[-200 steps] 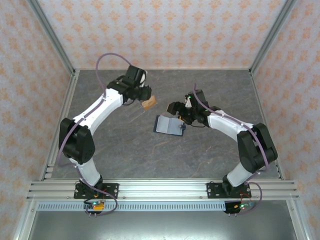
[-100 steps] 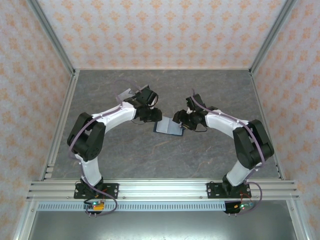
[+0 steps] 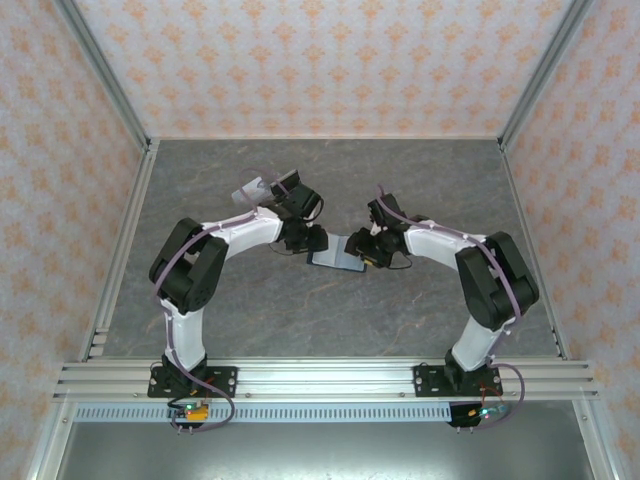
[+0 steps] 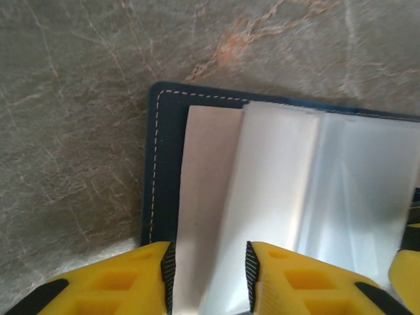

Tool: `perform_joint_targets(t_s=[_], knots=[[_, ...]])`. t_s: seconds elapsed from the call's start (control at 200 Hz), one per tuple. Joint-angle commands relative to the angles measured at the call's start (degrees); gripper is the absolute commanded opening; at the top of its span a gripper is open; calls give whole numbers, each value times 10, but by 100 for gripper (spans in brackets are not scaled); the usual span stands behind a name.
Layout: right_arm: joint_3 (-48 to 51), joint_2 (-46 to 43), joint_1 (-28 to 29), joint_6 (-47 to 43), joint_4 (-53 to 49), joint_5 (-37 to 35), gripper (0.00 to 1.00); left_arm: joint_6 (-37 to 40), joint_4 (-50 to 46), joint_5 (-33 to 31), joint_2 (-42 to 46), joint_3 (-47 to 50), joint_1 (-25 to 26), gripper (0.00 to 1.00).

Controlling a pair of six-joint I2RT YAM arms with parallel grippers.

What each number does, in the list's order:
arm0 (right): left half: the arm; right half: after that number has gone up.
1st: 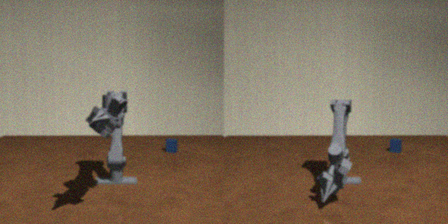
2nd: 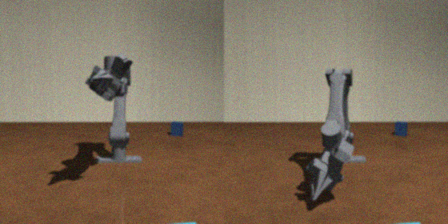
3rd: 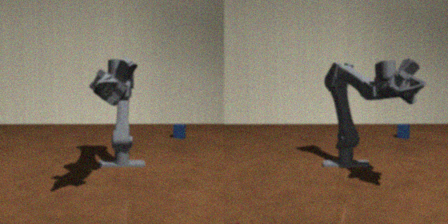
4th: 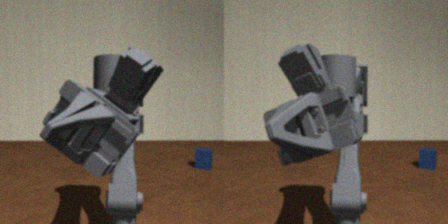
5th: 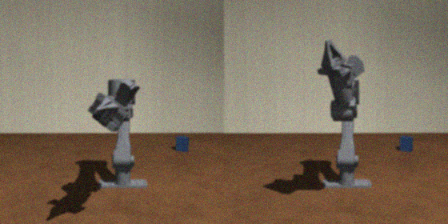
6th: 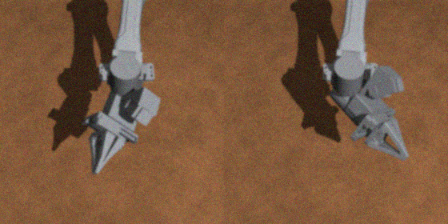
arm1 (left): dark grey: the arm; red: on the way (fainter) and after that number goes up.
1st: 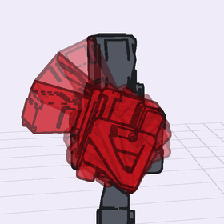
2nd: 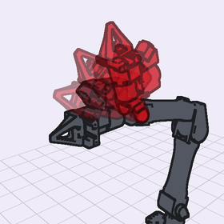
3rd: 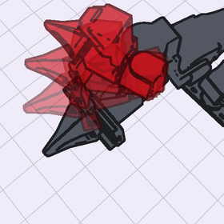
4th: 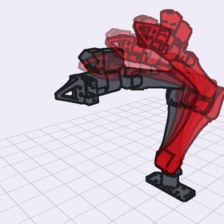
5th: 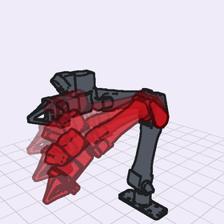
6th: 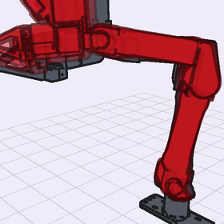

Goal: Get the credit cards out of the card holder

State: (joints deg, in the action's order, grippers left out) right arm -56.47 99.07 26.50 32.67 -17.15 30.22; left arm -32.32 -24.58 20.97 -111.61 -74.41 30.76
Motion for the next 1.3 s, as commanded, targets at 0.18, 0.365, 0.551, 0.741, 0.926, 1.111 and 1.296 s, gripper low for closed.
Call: perform_joint_targets(t_s=[0.18, 0.365, 0.551, 0.741, 0.926, 1.111, 1.296], knots=[[-15, 22, 5, -7, -13, -4, 35, -18, 42, 55, -6, 5, 5, 3], [-28, 38, 5, -12, -14, -5, 32, -31, 90, 117, -6, 20, 5, 0], [-47, 43, 5, -21, -23, -11, 32, -33, 86, 119, 4, 20, 6, 2], [-54, -22, 4, -37, -36, -54, 48, -17, 31, 31, 71, 17, -2, 42], [-62, -131, -16, -46, -84, -205, 78, 33, -36, -113, 172, 29, -26, 60], [-46, -234, -55, -76, -81, -347, 99, 86, -85, -337, 275, 52, -43, 76], [-17, -299, -78, -77, -100, -549, 99, 122, -62, -475, 340, 132, -117, 100]])
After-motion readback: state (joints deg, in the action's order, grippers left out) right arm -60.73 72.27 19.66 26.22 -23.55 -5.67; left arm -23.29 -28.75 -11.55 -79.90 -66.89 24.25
